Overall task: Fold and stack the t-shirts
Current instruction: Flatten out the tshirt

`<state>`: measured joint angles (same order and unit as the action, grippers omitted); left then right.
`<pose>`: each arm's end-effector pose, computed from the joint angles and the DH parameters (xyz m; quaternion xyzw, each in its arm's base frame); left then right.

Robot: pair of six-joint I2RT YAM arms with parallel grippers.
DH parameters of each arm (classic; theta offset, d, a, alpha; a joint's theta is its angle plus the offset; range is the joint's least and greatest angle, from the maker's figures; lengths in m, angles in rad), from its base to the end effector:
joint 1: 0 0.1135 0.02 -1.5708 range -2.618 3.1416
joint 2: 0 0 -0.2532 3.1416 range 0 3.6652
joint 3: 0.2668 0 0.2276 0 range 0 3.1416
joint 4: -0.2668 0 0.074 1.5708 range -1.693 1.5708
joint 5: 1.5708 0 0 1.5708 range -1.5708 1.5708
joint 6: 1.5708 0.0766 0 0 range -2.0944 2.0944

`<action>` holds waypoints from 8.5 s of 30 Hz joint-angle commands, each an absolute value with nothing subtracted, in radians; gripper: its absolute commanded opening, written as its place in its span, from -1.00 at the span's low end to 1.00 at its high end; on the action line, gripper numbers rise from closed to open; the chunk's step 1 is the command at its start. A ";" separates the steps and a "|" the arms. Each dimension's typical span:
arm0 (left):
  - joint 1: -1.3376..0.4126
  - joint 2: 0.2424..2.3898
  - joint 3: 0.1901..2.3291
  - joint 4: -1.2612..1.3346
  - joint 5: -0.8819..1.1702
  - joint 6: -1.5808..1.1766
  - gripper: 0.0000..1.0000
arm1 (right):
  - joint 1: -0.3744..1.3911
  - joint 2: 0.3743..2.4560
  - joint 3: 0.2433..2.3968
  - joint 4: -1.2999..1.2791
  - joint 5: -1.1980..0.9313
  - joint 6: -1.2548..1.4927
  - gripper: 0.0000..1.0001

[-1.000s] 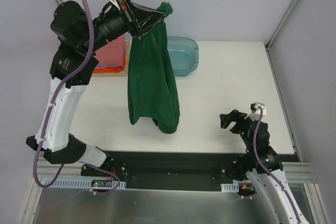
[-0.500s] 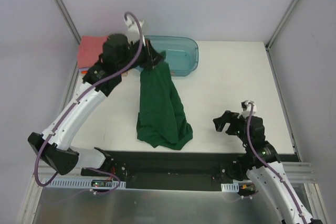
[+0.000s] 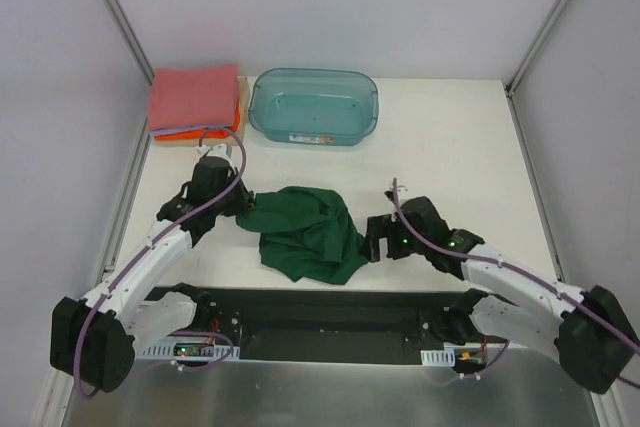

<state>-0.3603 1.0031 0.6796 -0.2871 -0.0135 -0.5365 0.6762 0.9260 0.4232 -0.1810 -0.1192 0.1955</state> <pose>0.2198 -0.0817 0.2277 -0.0811 0.8832 -0.1948 0.4188 0.1545 0.1357 0.1678 -0.2394 0.8697 0.2296 0.3656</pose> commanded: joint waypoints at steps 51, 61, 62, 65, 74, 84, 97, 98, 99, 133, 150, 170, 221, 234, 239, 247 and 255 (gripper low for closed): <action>-0.290 0.434 1.238 -0.264 0.051 -0.523 -1.00 | 1.035 0.508 1.437 -0.554 0.460 -0.190 -0.99; -0.287 0.887 1.109 -0.227 -0.297 -0.486 -1.00 | 0.978 0.805 1.312 -0.471 1.240 -0.373 -0.92; -0.279 0.955 1.106 -0.224 -0.317 -0.486 -1.00 | 0.907 0.836 1.286 -0.469 1.165 -0.347 -0.92; -0.236 1.194 1.140 -0.222 -0.339 -0.488 -0.94 | 0.601 0.977 1.189 -0.447 0.779 -0.233 -0.88; -0.160 1.525 1.287 -0.400 -0.163 -0.502 0.98 | 0.422 1.396 1.241 -0.440 0.618 -0.126 0.99; -0.164 1.197 0.843 -0.394 0.084 -0.635 0.98 | 0.422 1.178 0.976 -0.463 0.364 0.067 0.92; -0.336 0.931 0.491 -0.335 0.198 -0.813 0.98 | 0.420 0.911 0.543 -0.276 0.060 0.258 0.92; -0.356 0.958 0.486 -0.298 0.221 -0.818 0.98 | 0.420 0.919 0.532 -0.275 0.054 0.262 0.92; -0.362 0.994 0.489 -0.258 0.248 -0.813 0.98 | 0.420 0.928 0.520 -0.267 0.049 0.267 0.92; -0.167 1.470 0.895 -0.244 0.118 -0.638 0.98 | 0.420 1.404 0.853 -0.244 0.055 0.146 0.92; -0.164 0.997 0.529 -0.408 0.006 -0.764 0.73 | 0.417 0.641 0.445 -0.383 0.338 0.302 0.92; -0.164 1.221 0.512 -0.259 -0.072 -0.839 -0.21 | 0.416 0.643 0.440 -0.468 0.336 0.291 0.92; -0.164 1.083 0.472 -0.242 -0.113 -0.831 -1.00 | 0.515 0.923 0.463 -0.709 0.196 0.489 0.29; -0.163 1.062 0.469 -0.247 -0.150 -0.812 -1.00 | 0.571 1.033 0.499 -0.653 0.270 0.517 -0.84; -0.163 1.034 0.483 -0.252 -0.138 -0.796 -1.00 | 0.572 0.924 0.557 -0.684 0.314 0.451 -0.99; -0.163 0.930 0.636 -0.258 -0.072 -0.741 -1.00 | 0.563 0.795 0.756 -0.690 0.445 0.307 -0.99; -0.163 0.856 0.952 -0.340 -0.041 -0.695 -1.00 | 0.534 0.775 1.125 -0.728 0.571 0.151 -0.99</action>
<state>-0.1684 0.9260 0.8082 -0.3038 -0.0570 -0.7410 0.5442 0.8040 0.9348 -0.7082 0.4572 0.2661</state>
